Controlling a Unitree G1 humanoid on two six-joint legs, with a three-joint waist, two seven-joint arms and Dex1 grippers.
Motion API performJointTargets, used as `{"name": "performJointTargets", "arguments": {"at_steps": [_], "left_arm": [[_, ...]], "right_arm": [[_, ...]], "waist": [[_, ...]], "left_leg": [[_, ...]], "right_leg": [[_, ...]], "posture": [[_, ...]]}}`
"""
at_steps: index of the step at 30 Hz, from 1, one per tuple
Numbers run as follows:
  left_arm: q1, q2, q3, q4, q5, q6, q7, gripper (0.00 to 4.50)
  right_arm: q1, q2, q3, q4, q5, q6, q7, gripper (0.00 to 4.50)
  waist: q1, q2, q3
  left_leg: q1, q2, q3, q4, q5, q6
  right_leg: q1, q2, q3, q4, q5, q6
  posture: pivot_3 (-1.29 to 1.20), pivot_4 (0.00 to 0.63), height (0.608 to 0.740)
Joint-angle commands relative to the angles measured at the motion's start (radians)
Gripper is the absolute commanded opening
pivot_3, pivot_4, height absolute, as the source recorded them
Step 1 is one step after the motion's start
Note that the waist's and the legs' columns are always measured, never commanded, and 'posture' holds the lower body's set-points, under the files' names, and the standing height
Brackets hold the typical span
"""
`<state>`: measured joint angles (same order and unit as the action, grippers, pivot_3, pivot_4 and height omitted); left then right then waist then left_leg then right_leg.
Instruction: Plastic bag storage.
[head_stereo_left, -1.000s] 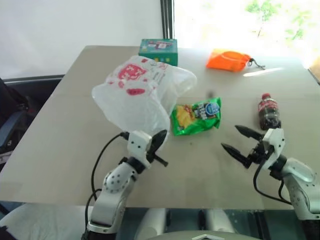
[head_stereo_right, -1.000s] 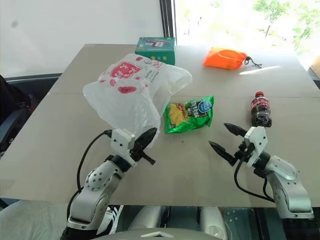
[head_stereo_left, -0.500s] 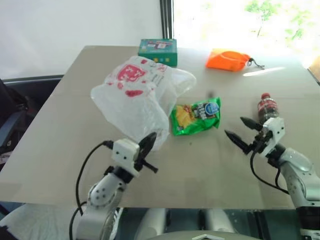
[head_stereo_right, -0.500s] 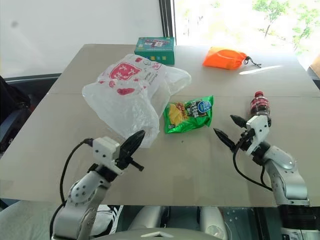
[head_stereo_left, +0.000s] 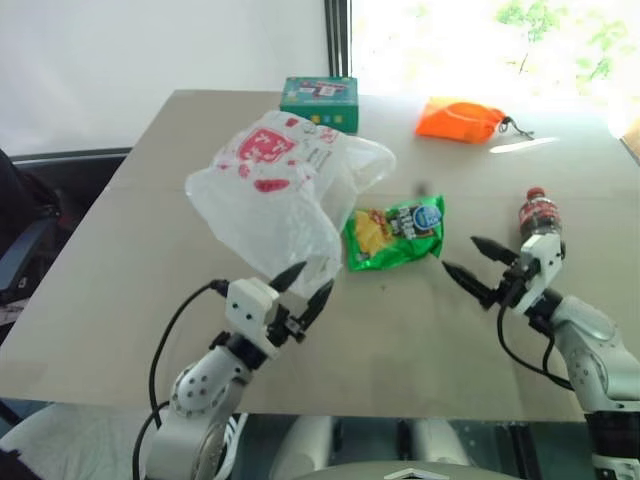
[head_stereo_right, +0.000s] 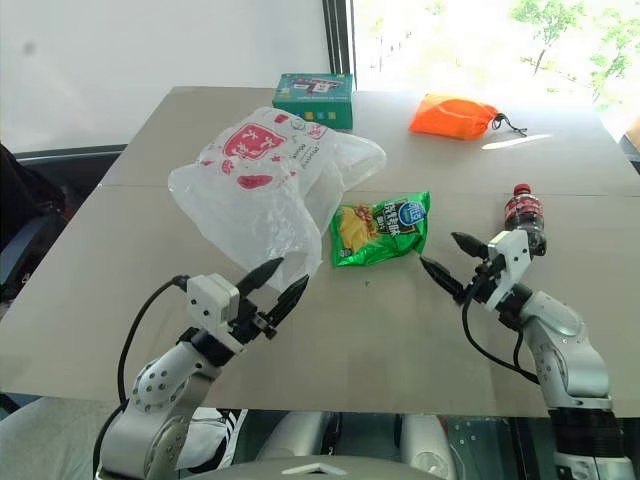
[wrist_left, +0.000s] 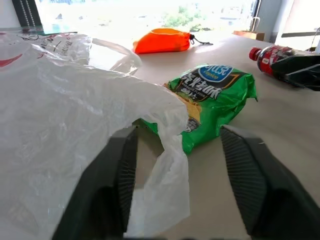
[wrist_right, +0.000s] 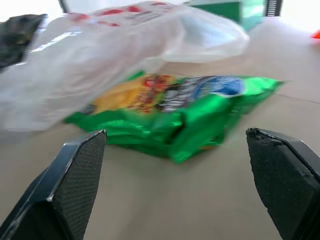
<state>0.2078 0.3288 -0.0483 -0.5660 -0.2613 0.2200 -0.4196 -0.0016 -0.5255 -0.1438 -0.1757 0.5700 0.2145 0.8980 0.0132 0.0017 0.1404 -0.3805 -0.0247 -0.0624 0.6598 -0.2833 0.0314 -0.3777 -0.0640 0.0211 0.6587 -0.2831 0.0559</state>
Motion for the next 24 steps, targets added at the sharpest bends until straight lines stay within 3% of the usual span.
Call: {"name": "performJointTargets", "arguments": {"at_steps": [1,8,17,24], "left_arm": [[-0.039,0.004,-0.015,-0.012,0.004,0.098,0.029,4.48],[-0.123,-0.013,-0.081,0.023,-0.022,0.231,0.011,4.48],[-0.221,0.090,-0.156,0.091,0.168,0.282,0.045,4.48],[-0.251,0.032,-0.177,0.092,0.132,0.320,0.024,4.48]], "right_arm": [[0.033,-0.045,-0.013,-0.067,0.018,-0.027,0.088,4.50],[0.059,-0.033,0.002,-0.102,-0.002,-0.042,0.077,4.50],[0.068,-0.026,-0.012,-0.098,-0.010,-0.052,0.061,4.50],[0.060,-0.018,-0.005,-0.093,-0.016,-0.058,0.052,4.50]], "waist": [[-0.003,0.000,0.000],[-0.009,-0.002,0.002],[-0.005,-0.002,0.002],[-0.001,-0.003,0.002]], "left_leg": [[0.000,0.000,0.001,0.000,0.000,0.000],[0.001,0.000,0.000,0.002,0.000,0.000],[0.000,0.000,0.000,0.003,0.000,0.000],[-0.001,0.000,0.000,0.003,0.000,-0.001]], "right_leg": [[0.000,0.000,-0.001,0.000,0.000,0.000],[0.000,0.001,-0.002,0.002,0.000,0.000],[0.000,0.001,-0.001,0.002,0.000,0.000],[0.000,-0.001,0.001,0.002,0.000,0.000]], "posture": [[0.00,0.150,0.740],[0.00,0.150,0.740],[0.00,0.150,0.740],[0.00,0.150,0.740]]}}
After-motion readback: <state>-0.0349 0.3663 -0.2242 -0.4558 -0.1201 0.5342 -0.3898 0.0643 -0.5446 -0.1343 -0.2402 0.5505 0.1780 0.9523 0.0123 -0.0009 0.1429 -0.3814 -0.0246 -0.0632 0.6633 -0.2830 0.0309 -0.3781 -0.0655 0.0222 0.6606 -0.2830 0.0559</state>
